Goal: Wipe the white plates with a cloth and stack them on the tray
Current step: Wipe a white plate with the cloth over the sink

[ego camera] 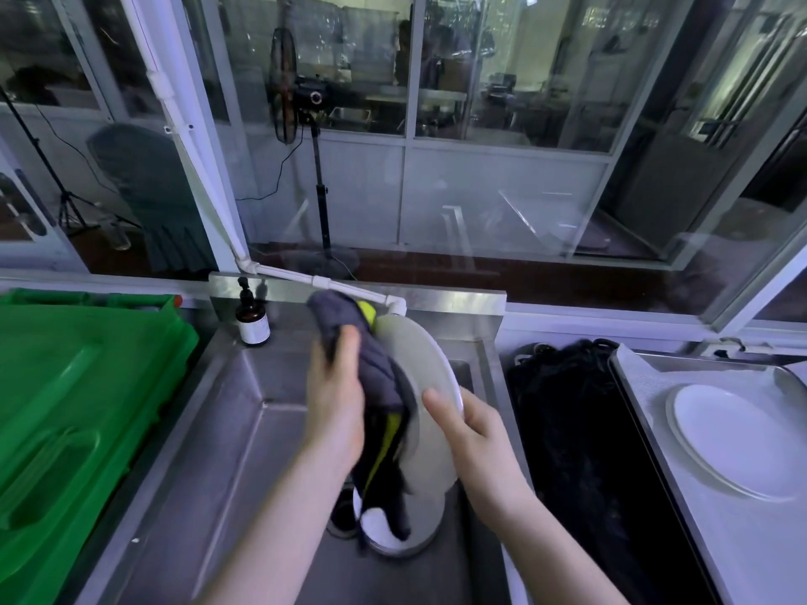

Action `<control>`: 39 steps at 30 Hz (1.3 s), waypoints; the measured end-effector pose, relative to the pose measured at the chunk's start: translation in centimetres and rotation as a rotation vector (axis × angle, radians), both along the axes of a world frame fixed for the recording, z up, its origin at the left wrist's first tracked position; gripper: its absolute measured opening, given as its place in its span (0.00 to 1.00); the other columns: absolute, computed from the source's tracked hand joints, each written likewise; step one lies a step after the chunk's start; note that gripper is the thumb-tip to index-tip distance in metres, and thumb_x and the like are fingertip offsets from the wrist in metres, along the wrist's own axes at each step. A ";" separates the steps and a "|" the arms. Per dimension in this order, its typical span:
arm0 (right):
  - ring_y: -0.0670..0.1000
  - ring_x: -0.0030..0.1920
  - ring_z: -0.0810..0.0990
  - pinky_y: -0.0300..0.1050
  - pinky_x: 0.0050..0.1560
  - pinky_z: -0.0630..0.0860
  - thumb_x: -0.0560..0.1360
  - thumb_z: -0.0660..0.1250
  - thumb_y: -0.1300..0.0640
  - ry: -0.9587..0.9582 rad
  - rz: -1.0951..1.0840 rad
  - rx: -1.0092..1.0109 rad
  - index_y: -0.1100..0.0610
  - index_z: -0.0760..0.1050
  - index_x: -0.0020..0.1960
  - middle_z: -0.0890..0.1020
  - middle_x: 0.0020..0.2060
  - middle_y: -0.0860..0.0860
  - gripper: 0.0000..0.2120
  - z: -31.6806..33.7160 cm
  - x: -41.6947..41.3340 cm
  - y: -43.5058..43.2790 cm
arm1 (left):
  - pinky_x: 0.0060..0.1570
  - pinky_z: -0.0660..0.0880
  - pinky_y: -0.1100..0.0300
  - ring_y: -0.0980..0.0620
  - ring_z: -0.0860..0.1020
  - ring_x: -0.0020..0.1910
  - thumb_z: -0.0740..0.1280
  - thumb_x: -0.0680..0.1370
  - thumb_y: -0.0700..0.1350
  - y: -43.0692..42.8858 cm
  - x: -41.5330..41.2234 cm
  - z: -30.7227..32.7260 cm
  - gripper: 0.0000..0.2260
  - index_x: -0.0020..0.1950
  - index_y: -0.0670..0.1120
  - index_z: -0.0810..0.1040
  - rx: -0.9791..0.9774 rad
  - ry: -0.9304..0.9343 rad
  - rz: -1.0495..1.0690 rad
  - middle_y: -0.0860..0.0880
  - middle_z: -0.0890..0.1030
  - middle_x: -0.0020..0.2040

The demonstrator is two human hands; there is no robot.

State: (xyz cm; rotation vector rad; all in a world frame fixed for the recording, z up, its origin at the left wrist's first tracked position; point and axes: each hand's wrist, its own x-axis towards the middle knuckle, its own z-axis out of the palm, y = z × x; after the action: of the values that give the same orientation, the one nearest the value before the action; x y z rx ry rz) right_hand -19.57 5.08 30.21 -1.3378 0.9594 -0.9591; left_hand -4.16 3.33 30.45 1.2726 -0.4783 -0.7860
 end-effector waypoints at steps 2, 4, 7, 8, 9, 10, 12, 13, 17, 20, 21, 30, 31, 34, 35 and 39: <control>0.55 0.43 0.84 0.51 0.44 0.78 0.75 0.67 0.41 -0.062 -0.062 0.012 0.55 0.83 0.49 0.87 0.44 0.58 0.18 0.6 0.7 -0.4 | 0.49 0.72 0.71 0.53 0.80 0.53 0.66 0.77 0.57 0.6 -2.2 -0.9 0.13 0.57 0.53 0.77 -0.019 -0.488 -0.142 0.55 0.83 0.50; 0.56 0.48 0.86 0.52 0.48 0.81 0.77 0.65 0.38 -0.112 -0.149 0.022 0.54 0.84 0.49 0.87 0.46 0.59 0.20 1.5 1.0 -1.3 | 0.60 0.70 0.66 0.54 0.76 0.63 0.65 0.79 0.55 1.0 -2.9 -1.6 0.21 0.71 0.52 0.71 -0.110 -0.752 -0.217 0.50 0.80 0.64; 0.47 0.52 0.86 0.37 0.48 0.80 0.80 0.58 0.39 -0.160 -0.209 -0.027 0.45 0.86 0.48 0.88 0.47 0.49 0.19 2.4 1.2 -1.8 | 0.72 0.64 0.57 0.56 0.66 0.74 0.61 0.80 0.55 1.4 -3.2 -0.7 0.22 0.74 0.60 0.62 -0.340 -0.990 -0.328 0.59 0.68 0.74; 0.46 0.50 0.86 0.35 0.46 0.79 0.81 0.57 0.40 -0.159 -0.221 -0.028 0.47 0.86 0.47 0.88 0.45 0.50 0.21 2.5 1.3 -1.6 | 0.73 0.63 0.60 0.57 0.65 0.74 0.61 0.80 0.56 1.4 -3.2 -0.6 0.21 0.73 0.63 0.62 -0.382 -0.996 -0.350 0.62 0.67 0.73; 0.45 0.45 0.85 0.37 0.42 0.78 0.82 0.57 0.40 -0.144 -0.229 -0.032 0.53 0.85 0.44 0.87 0.41 0.52 0.23 2.4 1.4 -1.2 | 0.70 0.64 0.65 0.59 0.68 0.72 0.62 0.80 0.56 1.2 -3.0 -0.4 0.21 0.72 0.65 0.63 -0.353 -0.929 -0.352 0.62 0.69 0.72; 0.45 0.37 0.81 0.38 0.37 0.74 0.82 0.58 0.39 -0.114 -0.228 -0.052 0.58 0.80 0.39 0.84 0.34 0.53 0.26 2.2 1.4 -0.8 | 0.64 0.67 0.69 0.59 0.72 0.68 0.64 0.79 0.56 0.8 -2.5 -0.2 0.20 0.72 0.63 0.67 -0.263 -0.819 -0.316 0.58 0.74 0.69; 0.44 0.29 0.69 0.37 0.29 0.65 0.78 0.59 0.35 -0.055 -0.203 -0.105 0.56 0.67 0.32 0.72 0.26 0.48 0.27 1.9 1.4 0.0 | 0.52 0.72 0.64 0.52 0.79 0.59 0.65 0.80 0.53 -0.7 -1.3 -0.5 0.17 0.68 0.53 0.75 -0.054 -0.579 -0.220 0.51 0.83 0.58; 0.44 0.28 0.66 0.37 0.28 0.63 0.76 0.59 0.33 -0.031 -0.203 -0.114 0.54 0.64 0.31 0.69 0.26 0.46 0.27 1.9 1.3 0.1 | 0.50 0.72 0.61 0.49 0.80 0.57 0.65 0.80 0.52 -0.8 -1.0 -0.7 0.15 0.66 0.50 0.77 -0.006 -0.523 -0.205 0.49 0.84 0.55; 0.50 0.35 0.83 0.46 0.36 0.76 0.81 0.58 0.39 -0.046 -0.323 -0.080 0.59 0.77 0.35 0.84 0.33 0.55 0.28 2.5 1.3 -1.3 | 0.64 0.69 0.61 0.56 0.74 0.67 0.63 0.79 0.53 2.4 -3.1 -1.3 0.21 0.72 0.55 0.69 -0.184 -0.798 -0.299 0.55 0.76 0.68; 0.56 0.52 0.85 0.49 0.52 0.79 0.84 0.57 0.46 -0.079 -0.351 -0.043 0.58 0.83 0.42 0.87 0.45 0.58 0.23 2.4 1.3 -1.9 | 0.75 0.59 0.53 0.57 0.62 0.76 0.61 0.80 0.51 2.6 -4.1 -1.3 0.23 0.74 0.63 0.63 -0.361 -0.987 -0.400 0.64 0.64 0.74; 0.52 0.49 0.86 0.47 0.50 0.79 0.83 0.57 0.45 -0.074 -0.327 -0.052 0.54 0.84 0.42 0.88 0.43 0.54 0.22 2.3 1.2 -1.8 | 0.75 0.58 0.52 0.57 0.62 0.76 0.61 0.80 0.51 2.1 -3.9 -1.0 0.22 0.72 0.64 0.62 -0.357 -0.949 -0.406 0.63 0.64 0.73; 0.43 0.35 0.79 0.35 0.35 0.74 0.84 0.59 0.46 -0.028 -0.283 -0.058 0.48 0.82 0.36 0.83 0.32 0.45 0.22 1.5 0.7 -0.8 | 0.73 0.61 0.59 0.54 0.64 0.75 0.63 0.80 0.51 1.6 -2.9 -0.7 0.20 0.72 0.53 0.70 -0.347 -1.007 -0.388 0.63 0.66 0.73; 0.46 0.40 0.83 0.38 0.39 0.78 0.84 0.59 0.47 -0.031 -0.291 -0.029 0.46 0.84 0.39 0.86 0.36 0.47 0.21 1.4 0.6 -1.0 | 0.74 0.60 0.59 0.55 0.63 0.76 0.62 0.80 0.52 1.5 -3.0 -1.0 0.19 0.72 0.53 0.70 -0.394 -1.036 -0.429 0.65 0.65 0.73; 0.58 0.46 0.85 0.55 0.48 0.79 0.80 0.63 0.40 -0.059 -0.260 0.061 0.54 0.85 0.46 0.86 0.44 0.62 0.21 1.4 0.4 -0.9 | 0.70 0.63 0.64 0.58 0.68 0.72 0.63 0.78 0.56 0.4 -2.1 -0.8 0.20 0.70 0.60 0.69 -0.283 -0.872 -0.422 0.59 0.71 0.71; 0.58 0.45 0.84 0.56 0.47 0.77 0.78 0.65 0.38 -0.073 -0.261 0.087 0.58 0.83 0.47 0.84 0.45 0.67 0.24 1.5 0.3 -0.7 | 0.66 0.65 0.68 0.58 0.71 0.69 0.64 0.78 0.57 0.1 -1.5 -0.9 0.20 0.69 0.59 0.70 -0.208 -0.809 -0.391 0.57 0.74 0.69; 0.58 0.44 0.83 0.58 0.48 0.81 0.76 0.67 0.40 -0.144 -0.295 0.149 0.64 0.80 0.47 0.83 0.48 0.67 0.24 2.1 -1.1 -0.9 | 0.48 0.71 0.63 0.47 0.80 0.55 0.64 0.75 0.56 0.2 0.8 -2.5 0.22 0.63 0.44 0.78 -0.022 -0.689 -0.311 0.48 0.84 0.53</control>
State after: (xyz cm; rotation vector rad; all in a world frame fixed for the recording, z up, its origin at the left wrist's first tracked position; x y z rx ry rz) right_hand -20.66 4.18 32.30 -1.0050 1.1134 -1.1661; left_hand -3.34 3.50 27.92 1.4548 -1.2587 -0.5737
